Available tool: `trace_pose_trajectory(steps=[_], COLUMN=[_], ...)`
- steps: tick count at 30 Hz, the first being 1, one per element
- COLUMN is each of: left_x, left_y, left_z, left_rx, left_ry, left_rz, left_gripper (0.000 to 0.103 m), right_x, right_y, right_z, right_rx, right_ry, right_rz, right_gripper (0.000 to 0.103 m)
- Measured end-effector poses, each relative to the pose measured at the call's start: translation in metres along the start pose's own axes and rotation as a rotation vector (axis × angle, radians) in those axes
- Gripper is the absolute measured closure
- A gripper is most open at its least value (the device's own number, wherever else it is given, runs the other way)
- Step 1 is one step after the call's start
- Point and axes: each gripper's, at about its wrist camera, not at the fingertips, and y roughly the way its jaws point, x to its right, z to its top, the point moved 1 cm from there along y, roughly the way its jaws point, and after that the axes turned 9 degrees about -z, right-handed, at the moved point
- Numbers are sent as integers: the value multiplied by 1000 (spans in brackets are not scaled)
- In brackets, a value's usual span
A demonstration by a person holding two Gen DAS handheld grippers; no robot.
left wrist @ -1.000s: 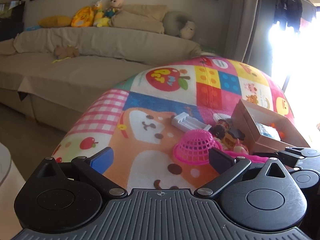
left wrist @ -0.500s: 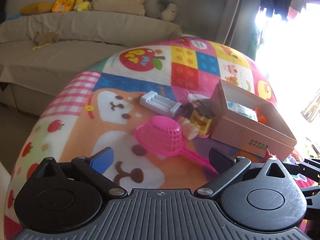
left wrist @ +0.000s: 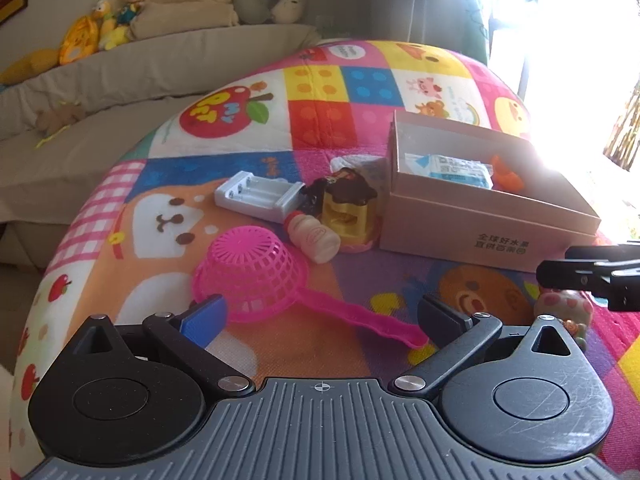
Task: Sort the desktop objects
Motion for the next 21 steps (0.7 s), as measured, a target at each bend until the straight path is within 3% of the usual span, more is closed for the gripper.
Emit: trace_pose_trajectory(steps=[3,7,10,13,16,21], left_x=[-13,-27,-32,-41,-46,-42], left_y=[0,11,22,35,45,47], left_z=[0,3,7,15,20,21], left_rx=[-14,-49,-47,-49,-60,-64], left_ry=[-35,-109,-116,-131,-103,-6], left_rz=[14,29,71,122,162,152], left_gripper=[0,0,0,0,0,0], right_x=[6,12,21,20,20,28], right_y=[11,21,15,-2,-14,-16], right_z=[5,-2,-9,-19,-27,-35], right_rx=[10,40,16,49,53,32], right_ry=[18,-34,1,-12,-4,54], right_rz=[-50,-253,-232,-242,-235,-244], right_gripper=[38,32,26,8,3,0])
